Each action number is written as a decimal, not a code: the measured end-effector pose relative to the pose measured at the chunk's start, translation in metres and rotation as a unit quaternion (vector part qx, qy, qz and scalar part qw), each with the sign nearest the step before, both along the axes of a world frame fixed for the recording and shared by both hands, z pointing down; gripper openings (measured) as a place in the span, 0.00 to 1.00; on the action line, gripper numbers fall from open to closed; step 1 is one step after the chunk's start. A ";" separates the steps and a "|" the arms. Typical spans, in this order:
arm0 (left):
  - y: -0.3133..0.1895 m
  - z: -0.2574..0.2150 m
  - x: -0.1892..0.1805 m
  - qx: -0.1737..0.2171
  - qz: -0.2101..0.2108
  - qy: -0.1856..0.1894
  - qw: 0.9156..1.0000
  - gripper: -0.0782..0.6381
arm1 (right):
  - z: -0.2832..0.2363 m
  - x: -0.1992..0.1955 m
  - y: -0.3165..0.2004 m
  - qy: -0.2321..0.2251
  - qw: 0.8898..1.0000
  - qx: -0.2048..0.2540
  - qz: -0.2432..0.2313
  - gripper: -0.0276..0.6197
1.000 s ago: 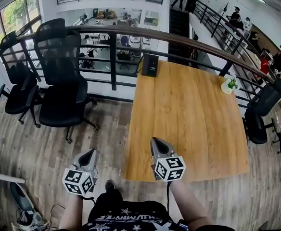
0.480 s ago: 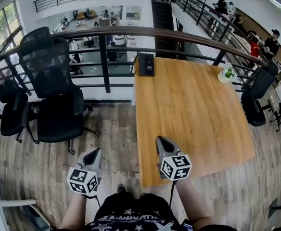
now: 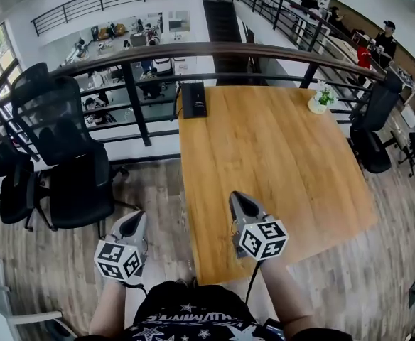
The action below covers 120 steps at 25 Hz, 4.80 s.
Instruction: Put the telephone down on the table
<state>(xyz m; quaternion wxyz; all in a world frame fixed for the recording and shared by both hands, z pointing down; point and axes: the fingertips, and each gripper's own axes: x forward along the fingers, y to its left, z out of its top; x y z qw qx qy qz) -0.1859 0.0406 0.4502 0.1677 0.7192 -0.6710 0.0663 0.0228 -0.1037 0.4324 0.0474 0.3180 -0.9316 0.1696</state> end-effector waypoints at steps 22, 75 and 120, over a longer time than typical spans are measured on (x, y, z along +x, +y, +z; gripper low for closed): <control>-0.210 0.039 -0.129 -0.029 0.147 0.031 0.988 0.11 | 0.022 -0.103 -0.106 0.038 0.988 -0.057 0.137 0.05; -0.584 0.154 -0.150 -0.214 0.224 0.239 0.920 0.73 | 0.104 -0.150 -0.355 0.046 0.967 -0.138 0.211 0.05; -0.598 0.167 -0.143 -0.230 0.217 0.323 0.892 0.40 | 0.119 -0.135 -0.361 0.037 0.960 -0.160 0.226 0.05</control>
